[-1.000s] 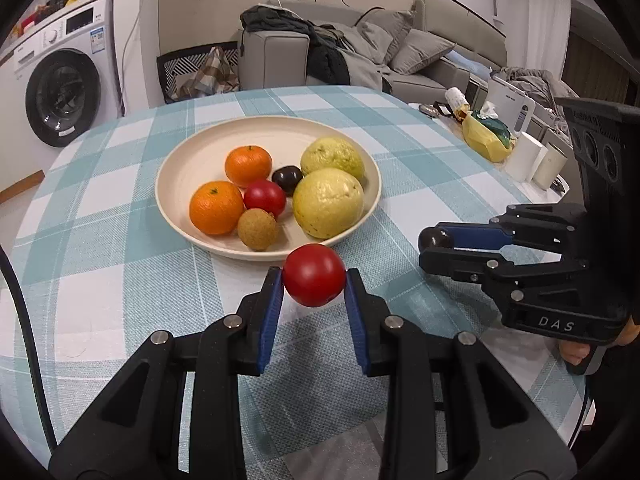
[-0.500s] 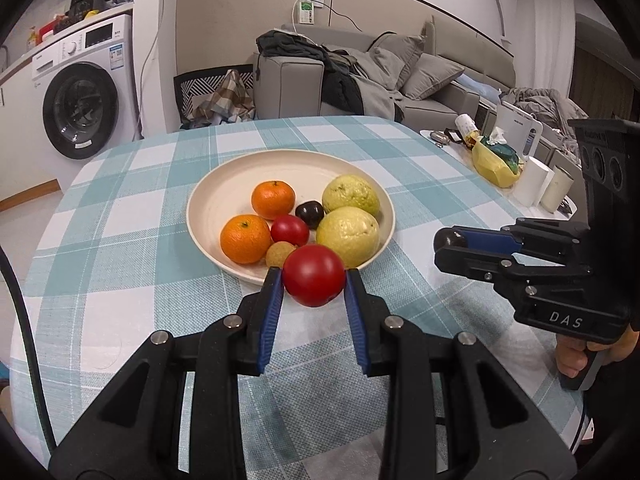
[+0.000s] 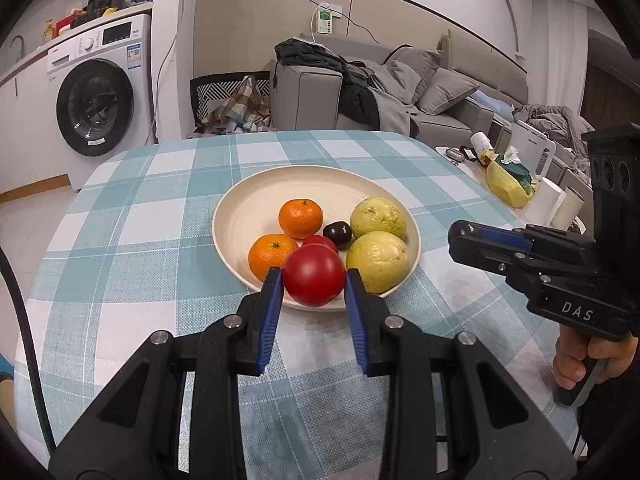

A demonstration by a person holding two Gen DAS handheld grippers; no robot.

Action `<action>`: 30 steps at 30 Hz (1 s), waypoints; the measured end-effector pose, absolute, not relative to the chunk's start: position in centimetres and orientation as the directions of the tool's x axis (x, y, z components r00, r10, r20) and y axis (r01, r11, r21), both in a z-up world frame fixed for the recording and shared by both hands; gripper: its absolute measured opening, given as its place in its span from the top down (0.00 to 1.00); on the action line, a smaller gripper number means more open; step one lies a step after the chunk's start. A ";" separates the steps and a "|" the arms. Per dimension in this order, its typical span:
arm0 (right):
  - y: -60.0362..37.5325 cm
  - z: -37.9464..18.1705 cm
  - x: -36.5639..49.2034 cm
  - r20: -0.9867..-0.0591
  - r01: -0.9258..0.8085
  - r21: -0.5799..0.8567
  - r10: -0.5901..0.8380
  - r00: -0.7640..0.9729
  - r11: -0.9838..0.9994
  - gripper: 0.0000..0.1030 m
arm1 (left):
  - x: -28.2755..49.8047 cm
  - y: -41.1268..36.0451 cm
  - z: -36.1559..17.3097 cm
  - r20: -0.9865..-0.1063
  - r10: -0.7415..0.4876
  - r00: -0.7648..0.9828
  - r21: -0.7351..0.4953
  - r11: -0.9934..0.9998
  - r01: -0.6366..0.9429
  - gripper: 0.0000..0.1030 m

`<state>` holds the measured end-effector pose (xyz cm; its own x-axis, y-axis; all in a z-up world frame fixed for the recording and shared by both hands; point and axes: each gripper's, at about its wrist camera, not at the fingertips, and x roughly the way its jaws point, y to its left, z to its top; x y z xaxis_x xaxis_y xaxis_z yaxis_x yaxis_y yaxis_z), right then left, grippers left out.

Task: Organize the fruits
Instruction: 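Carry the tomato with the left tool while the right tool carries the plum to the plate, then open the left tool over the plate while the right tool releases the plum there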

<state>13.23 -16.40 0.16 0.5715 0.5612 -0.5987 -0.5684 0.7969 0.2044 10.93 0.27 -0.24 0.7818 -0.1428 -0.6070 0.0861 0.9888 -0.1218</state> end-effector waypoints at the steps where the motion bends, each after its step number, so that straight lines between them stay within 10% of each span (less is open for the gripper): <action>1: -16.3 0.2 13.5 -0.599 -0.567 0.206 0.561 0.571 0.797 0.74 | 11.2 0.4 -0.3 -0.608 -0.140 0.782 -0.123 0.989 0.082 0.73; 30: -14.1 -1.8 17.0 -0.679 -0.553 0.175 0.506 0.532 0.815 0.74 | 16.2 0.4 -2.2 -0.642 -0.123 0.757 -0.105 0.992 0.072 0.73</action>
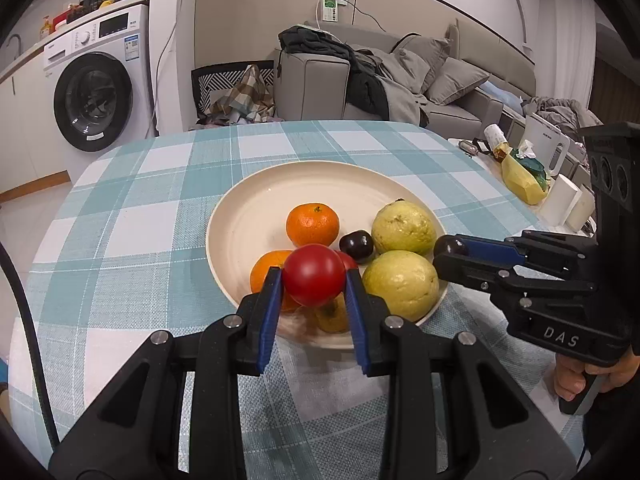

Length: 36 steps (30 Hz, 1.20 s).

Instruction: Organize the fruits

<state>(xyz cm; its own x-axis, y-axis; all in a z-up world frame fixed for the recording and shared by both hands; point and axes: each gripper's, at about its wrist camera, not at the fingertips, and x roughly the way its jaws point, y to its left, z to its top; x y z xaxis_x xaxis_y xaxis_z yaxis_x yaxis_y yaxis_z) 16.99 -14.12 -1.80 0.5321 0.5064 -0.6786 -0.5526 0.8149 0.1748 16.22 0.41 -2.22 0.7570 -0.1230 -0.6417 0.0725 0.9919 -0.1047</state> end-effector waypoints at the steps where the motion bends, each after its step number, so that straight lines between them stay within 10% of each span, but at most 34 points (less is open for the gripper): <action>1: -14.0 -1.8 17.0 -0.681 -0.556 0.170 0.505 0.530 0.814 0.74 | 16.2 0.4 -2.2 -0.642 -0.123 0.757 -0.105 0.992 0.073 0.73; 23: -13.7 -1.7 16.3 -0.690 -0.561 0.128 0.479 0.542 0.818 0.58 | 15.6 0.5 -2.4 -0.647 -0.127 0.752 -0.107 0.991 0.075 0.69; 36: -16.5 -0.6 14.2 -0.645 -0.544 0.154 0.501 0.577 0.825 0.14 | 11.1 1.1 -0.6 -0.577 -0.092 0.812 -0.087 0.995 0.050 0.01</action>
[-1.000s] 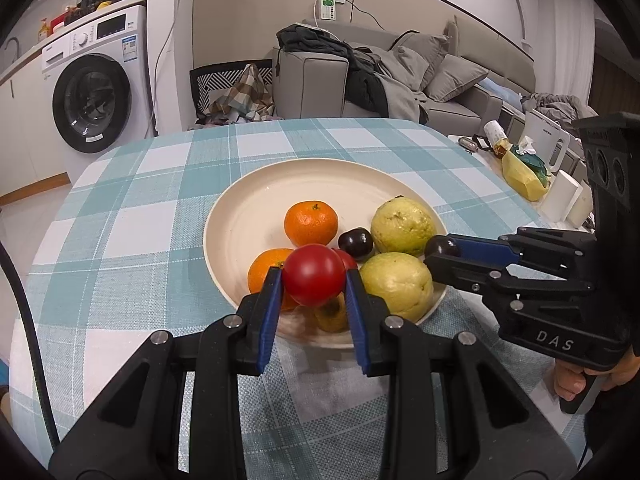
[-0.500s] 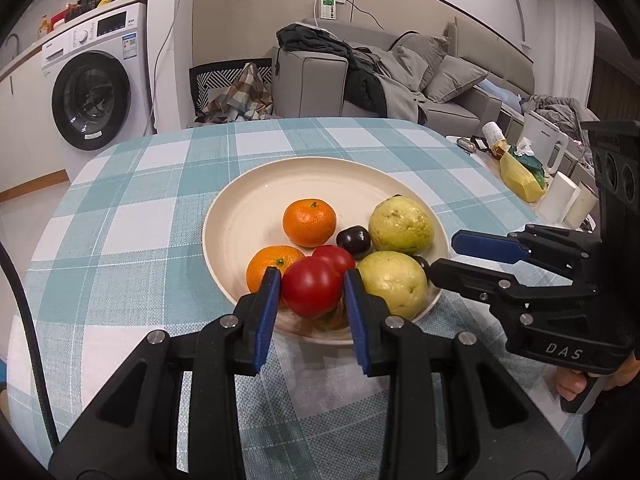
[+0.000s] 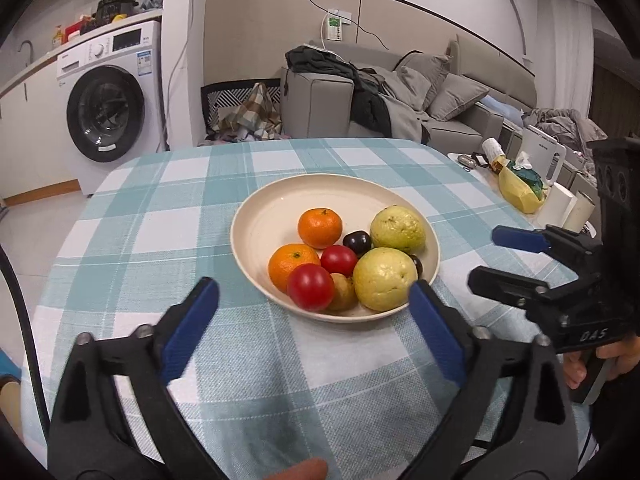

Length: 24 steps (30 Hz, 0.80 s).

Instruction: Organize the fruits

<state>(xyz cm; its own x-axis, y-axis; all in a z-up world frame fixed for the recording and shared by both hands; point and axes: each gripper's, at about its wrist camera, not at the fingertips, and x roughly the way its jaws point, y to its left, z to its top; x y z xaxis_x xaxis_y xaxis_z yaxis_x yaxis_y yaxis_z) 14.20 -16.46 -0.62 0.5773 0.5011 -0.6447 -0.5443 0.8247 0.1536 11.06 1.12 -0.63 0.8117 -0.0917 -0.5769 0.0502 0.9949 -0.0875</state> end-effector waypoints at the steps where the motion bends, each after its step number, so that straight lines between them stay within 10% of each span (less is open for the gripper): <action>1: -16.7 -0.5 13.9 -0.636 -0.543 0.158 0.506 0.583 0.825 0.12 | 10.7 1.1 -0.5 -0.566 -0.092 0.819 -0.086 0.995 0.052 0.01; 24: -18.1 0.5 11.2 -0.515 -0.579 0.200 0.587 0.624 0.791 0.00 | 6.3 1.1 0.4 -0.468 -0.060 0.882 -0.085 0.996 0.023 0.01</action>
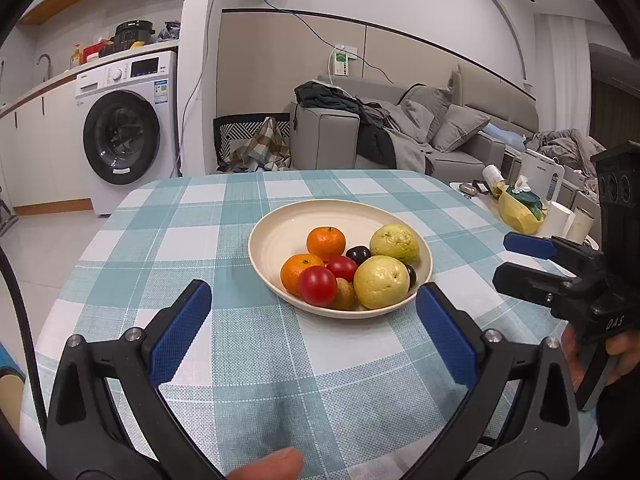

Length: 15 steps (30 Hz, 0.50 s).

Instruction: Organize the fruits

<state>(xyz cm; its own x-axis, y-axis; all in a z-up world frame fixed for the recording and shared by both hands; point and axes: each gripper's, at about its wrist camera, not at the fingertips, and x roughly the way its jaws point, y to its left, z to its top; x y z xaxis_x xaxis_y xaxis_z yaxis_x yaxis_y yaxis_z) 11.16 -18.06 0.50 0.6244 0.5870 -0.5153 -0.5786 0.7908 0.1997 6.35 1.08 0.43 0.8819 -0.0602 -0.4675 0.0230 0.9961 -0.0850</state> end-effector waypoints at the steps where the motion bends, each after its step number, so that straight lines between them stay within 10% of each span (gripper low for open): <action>1: -18.1 0.5 11.1 -0.512 -0.579 0.201 0.589 0.626 0.790 0.00 | 6.5 1.1 0.4 -0.467 -0.065 0.882 -0.089 0.996 0.026 0.01; 15: -18.7 1.0 10.3 -0.468 -0.577 0.189 0.590 0.658 0.794 0.00 | 6.7 1.1 0.4 -0.472 -0.070 0.879 -0.094 0.995 0.029 0.01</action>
<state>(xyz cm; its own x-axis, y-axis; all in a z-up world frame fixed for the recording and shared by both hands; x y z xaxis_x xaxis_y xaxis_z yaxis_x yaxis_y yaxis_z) 10.28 -18.67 1.01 0.6580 0.5898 -0.4681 -0.5773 0.7943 0.1893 6.66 1.11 0.39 0.8790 -0.0702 -0.4716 0.0293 0.9952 -0.0935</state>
